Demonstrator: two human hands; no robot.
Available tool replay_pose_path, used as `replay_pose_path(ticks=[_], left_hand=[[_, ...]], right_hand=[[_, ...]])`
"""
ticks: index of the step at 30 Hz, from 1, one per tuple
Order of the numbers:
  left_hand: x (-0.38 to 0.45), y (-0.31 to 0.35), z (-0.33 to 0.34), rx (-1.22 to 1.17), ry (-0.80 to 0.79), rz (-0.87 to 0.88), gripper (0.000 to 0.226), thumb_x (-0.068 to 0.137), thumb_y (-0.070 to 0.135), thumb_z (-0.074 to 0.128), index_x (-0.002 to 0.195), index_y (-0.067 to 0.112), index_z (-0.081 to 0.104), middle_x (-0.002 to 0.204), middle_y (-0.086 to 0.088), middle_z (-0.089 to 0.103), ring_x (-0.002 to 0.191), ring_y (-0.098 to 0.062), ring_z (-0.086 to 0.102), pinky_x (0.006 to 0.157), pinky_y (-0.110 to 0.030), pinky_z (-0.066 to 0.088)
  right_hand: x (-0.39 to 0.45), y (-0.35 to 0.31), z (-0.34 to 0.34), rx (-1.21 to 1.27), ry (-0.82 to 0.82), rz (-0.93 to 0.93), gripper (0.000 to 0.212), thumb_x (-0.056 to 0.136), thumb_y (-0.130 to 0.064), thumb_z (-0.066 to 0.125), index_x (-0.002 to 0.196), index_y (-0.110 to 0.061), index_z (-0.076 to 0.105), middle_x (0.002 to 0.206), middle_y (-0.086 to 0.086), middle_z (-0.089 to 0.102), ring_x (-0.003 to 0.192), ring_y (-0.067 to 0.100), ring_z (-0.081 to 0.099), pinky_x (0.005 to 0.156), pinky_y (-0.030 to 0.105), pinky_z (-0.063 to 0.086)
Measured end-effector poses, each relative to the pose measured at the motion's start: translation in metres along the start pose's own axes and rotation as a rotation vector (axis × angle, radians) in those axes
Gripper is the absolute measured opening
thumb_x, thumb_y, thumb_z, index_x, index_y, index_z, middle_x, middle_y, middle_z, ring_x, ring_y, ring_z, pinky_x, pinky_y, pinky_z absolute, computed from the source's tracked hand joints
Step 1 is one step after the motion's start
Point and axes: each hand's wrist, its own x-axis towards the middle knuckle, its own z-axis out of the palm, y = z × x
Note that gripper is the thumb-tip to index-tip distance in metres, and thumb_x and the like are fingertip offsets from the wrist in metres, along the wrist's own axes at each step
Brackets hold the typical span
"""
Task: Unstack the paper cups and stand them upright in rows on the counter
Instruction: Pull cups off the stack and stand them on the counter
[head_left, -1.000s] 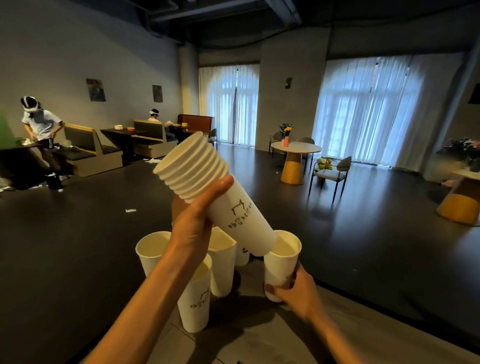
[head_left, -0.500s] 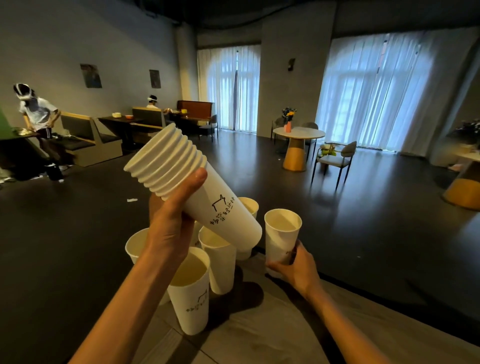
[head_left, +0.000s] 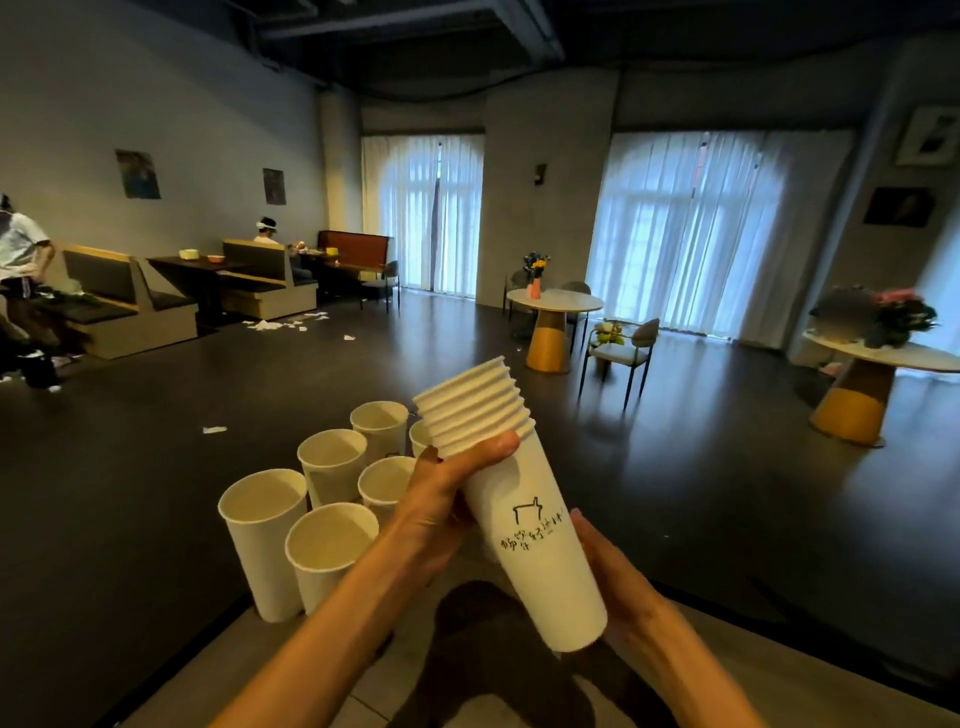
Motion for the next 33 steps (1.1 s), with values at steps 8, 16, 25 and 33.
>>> replay_pose_path(ticks=[8, 16, 25, 33], left_hand=[[-0.02, 0.0, 0.011, 0.233, 0.1, 0.14, 0.091, 0.035, 0.042, 0.088, 0.118, 0.014, 0.063, 0.106, -0.009, 0.074, 0.1, -0.028, 0.07, 0.076, -0.041, 0.061], [-0.024, 0.044, -0.014, 0.18, 0.162, 0.333, 0.074, 0.045, 0.041, 0.087, 0.113, 0.023, 0.065, 0.098, 0.004, 0.075, 0.093, -0.013, 0.072, 0.082, -0.04, 0.058], [-0.012, 0.082, -0.062, 0.032, 0.225, 0.479, 0.074, 0.048, 0.039, 0.086, 0.116, 0.029, 0.06, 0.098, 0.006, 0.069, 0.095, -0.012, 0.067, 0.075, -0.031, 0.058], [0.001, 0.073, -0.073, 0.023, 0.195, 0.462, 0.097, 0.037, 0.056, 0.094, 0.122, 0.026, 0.059, 0.1, 0.006, 0.071, 0.096, -0.012, 0.069, 0.079, -0.033, 0.058]], right_hand=[[-0.035, -0.025, 0.044, -0.55, 0.014, -0.226, 0.075, 0.058, -0.047, 0.089, 0.121, -0.024, 0.056, 0.113, 0.001, 0.067, 0.103, 0.011, 0.066, 0.09, 0.039, 0.058], [-0.008, 0.037, 0.052, -0.732, 0.397, -0.223, 0.089, 0.042, -0.061, 0.09, 0.118, -0.042, 0.047, 0.118, -0.021, 0.054, 0.113, 0.004, 0.055, 0.097, 0.037, 0.053], [0.039, 0.069, 0.061, -0.532, 0.438, -0.14, 0.084, 0.052, -0.03, 0.095, 0.12, -0.036, 0.046, 0.121, -0.012, 0.061, 0.119, 0.014, 0.058, 0.099, 0.041, 0.05], [0.06, 0.071, 0.06, -0.556, 0.426, -0.131, 0.097, 0.05, -0.037, 0.095, 0.132, -0.031, 0.045, 0.127, -0.013, 0.059, 0.125, 0.015, 0.055, 0.093, 0.032, 0.051]])
